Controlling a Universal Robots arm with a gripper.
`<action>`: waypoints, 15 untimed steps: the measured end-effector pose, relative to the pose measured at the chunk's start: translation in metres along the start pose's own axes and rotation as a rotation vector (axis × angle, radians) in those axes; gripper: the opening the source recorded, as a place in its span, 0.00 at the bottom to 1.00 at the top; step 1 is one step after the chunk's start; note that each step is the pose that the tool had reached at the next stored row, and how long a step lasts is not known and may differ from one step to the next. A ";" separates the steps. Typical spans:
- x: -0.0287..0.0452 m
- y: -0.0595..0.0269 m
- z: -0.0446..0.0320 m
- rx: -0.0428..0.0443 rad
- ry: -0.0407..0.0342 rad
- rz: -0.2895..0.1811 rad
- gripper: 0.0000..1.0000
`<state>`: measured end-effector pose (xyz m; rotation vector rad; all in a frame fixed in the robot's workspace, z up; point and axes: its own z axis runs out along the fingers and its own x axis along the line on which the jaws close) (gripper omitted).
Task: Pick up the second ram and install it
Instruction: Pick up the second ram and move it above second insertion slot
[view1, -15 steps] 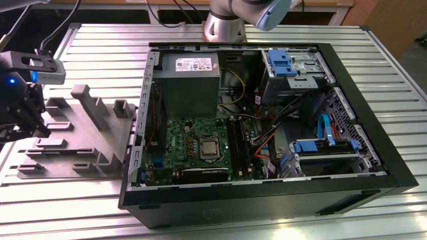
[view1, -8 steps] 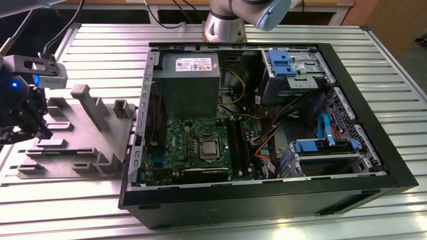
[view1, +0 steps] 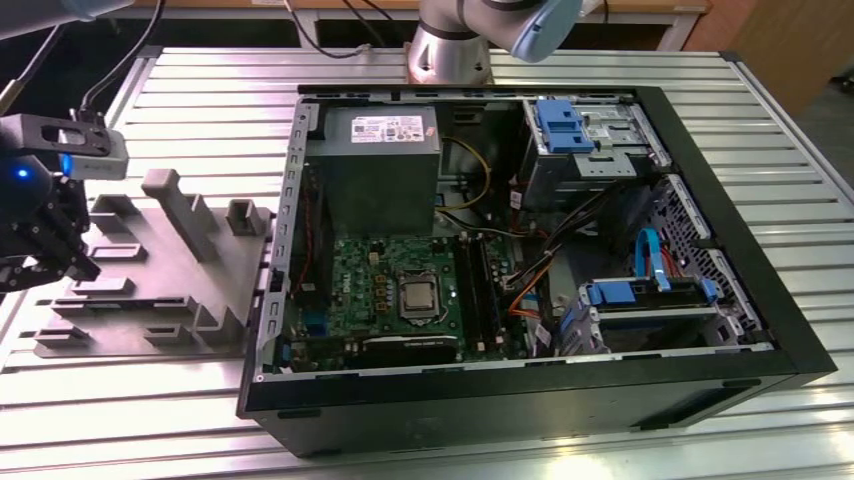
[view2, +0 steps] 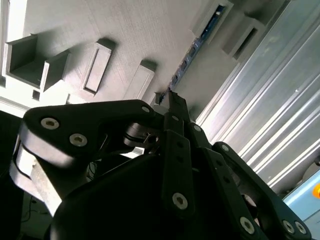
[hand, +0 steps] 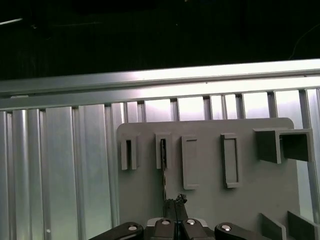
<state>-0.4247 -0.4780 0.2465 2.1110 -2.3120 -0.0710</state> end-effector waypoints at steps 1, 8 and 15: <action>0.0003 0.0003 0.0017 0.0002 -0.0002 0.001 0.10; 0.0016 0.0005 0.0142 0.0002 -0.0003 0.005 0.10; 0.0018 0.0002 0.0198 0.0004 -0.0004 0.005 0.10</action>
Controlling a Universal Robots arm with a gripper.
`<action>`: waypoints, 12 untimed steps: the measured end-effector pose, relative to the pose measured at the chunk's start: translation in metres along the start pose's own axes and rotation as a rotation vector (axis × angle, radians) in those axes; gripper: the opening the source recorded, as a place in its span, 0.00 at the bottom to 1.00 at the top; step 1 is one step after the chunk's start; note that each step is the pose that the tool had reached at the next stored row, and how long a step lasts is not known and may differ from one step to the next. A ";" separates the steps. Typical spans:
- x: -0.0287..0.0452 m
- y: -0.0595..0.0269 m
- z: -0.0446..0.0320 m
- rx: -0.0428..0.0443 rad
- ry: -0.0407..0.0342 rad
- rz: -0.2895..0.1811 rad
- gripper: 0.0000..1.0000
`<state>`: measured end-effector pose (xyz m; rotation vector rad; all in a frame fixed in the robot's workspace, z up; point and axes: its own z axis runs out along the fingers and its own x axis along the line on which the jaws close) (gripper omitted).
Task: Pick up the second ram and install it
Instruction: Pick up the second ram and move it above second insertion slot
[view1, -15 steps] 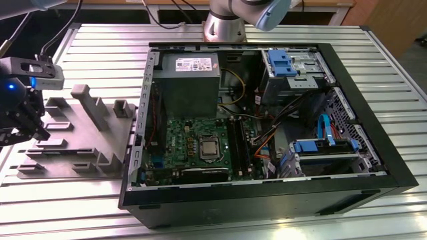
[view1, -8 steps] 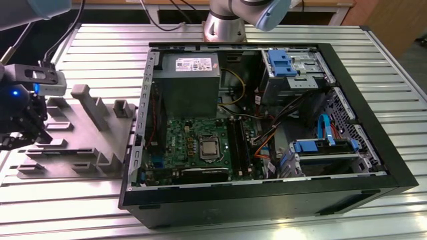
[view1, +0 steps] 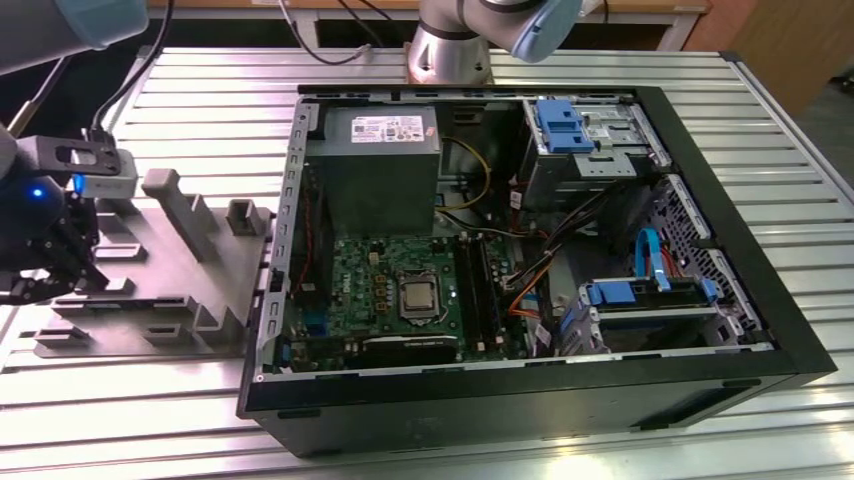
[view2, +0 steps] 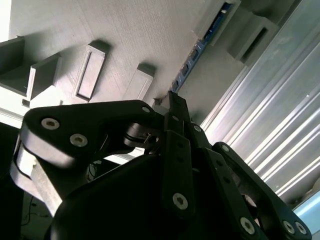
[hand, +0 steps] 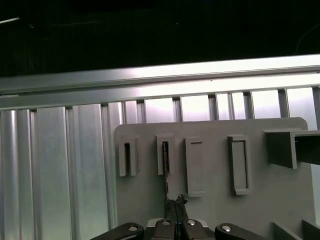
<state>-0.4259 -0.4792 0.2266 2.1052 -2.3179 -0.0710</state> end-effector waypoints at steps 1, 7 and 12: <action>0.0000 0.0000 0.0014 -0.0001 0.0000 0.000 0.10; 0.0002 -0.0002 0.0066 -0.0003 0.0005 0.000 0.10; 0.0002 -0.0002 0.0067 -0.0002 0.0008 0.000 0.10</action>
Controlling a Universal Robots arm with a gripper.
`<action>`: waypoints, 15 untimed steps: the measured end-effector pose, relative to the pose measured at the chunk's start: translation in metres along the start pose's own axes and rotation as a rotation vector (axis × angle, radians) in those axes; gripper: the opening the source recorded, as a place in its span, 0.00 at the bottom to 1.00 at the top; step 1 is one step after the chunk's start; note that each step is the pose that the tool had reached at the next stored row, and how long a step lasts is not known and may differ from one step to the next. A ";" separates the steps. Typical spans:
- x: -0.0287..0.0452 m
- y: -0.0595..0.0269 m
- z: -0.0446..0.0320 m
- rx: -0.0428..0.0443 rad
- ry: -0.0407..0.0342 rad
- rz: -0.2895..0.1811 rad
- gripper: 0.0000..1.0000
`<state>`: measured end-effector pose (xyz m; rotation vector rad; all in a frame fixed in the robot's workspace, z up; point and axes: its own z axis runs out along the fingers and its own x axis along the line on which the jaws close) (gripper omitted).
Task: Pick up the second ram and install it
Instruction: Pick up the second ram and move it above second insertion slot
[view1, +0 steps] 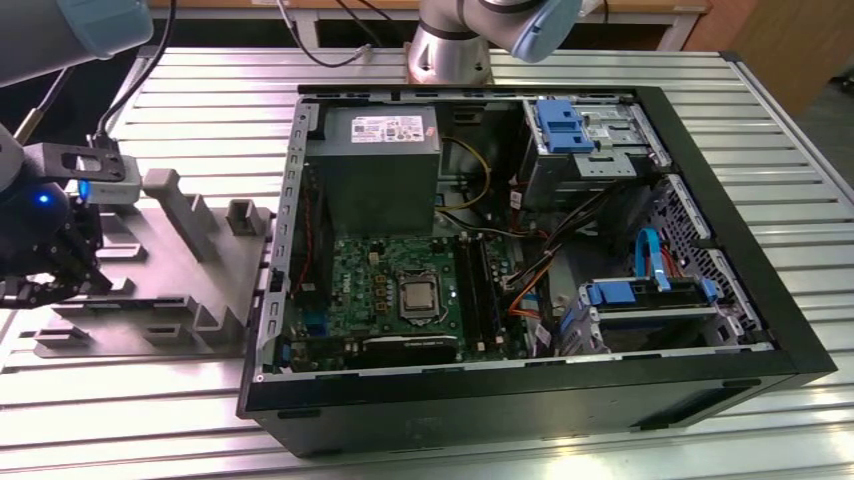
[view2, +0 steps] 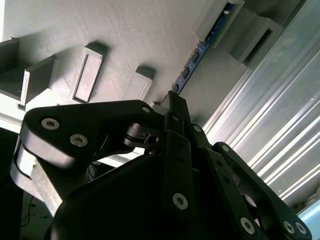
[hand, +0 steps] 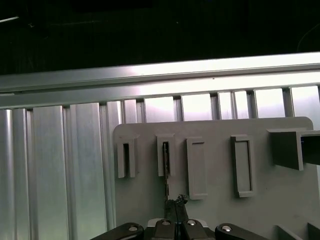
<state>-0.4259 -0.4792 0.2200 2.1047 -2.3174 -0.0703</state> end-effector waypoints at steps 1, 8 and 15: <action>0.0000 0.0000 0.0000 0.0000 0.0000 0.000 0.10; 0.0000 0.0000 0.0000 0.0001 0.0005 0.000 0.36; 0.0011 -0.0004 0.0082 -0.0001 0.0009 -0.010 0.36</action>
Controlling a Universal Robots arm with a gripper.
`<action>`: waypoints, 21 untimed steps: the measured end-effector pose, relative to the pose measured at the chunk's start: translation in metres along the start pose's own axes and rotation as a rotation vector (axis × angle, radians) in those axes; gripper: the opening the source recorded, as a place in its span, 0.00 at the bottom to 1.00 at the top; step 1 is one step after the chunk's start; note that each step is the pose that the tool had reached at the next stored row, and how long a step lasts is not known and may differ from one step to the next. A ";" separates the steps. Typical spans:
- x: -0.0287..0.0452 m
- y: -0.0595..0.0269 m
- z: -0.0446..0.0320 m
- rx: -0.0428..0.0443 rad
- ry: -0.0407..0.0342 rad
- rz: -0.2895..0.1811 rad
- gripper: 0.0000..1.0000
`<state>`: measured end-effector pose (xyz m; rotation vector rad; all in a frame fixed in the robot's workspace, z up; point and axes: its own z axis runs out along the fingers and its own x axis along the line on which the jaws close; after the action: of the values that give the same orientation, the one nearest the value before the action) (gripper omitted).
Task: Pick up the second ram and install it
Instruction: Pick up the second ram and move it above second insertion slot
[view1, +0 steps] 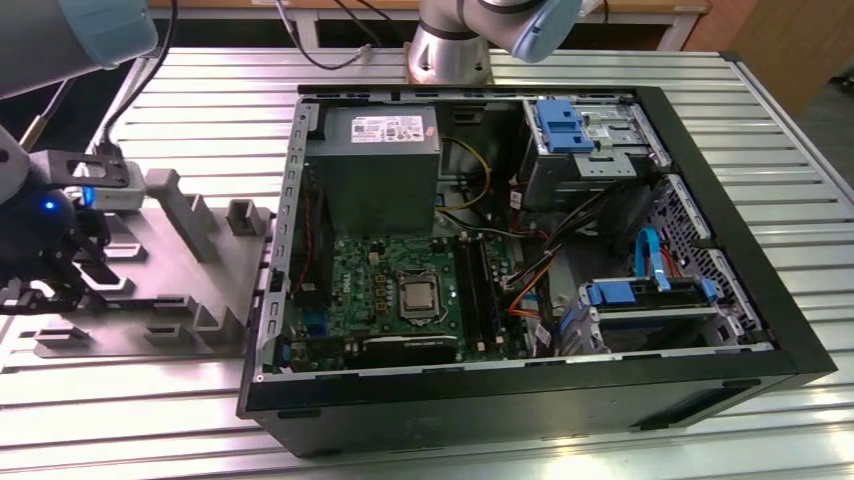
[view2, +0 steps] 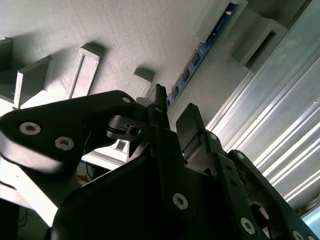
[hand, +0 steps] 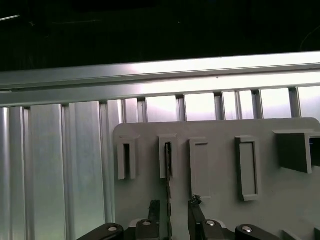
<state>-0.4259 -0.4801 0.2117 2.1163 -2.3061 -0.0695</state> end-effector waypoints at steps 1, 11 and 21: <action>0.0002 -0.0001 0.0017 -0.0001 0.0001 -0.003 0.36; 0.0007 -0.0005 0.0117 -0.0006 0.0013 -0.021 0.36; 0.0006 -0.0005 0.0118 -0.0005 0.0016 -0.021 0.27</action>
<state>-0.4259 -0.4805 0.1999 2.1400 -2.2828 -0.0685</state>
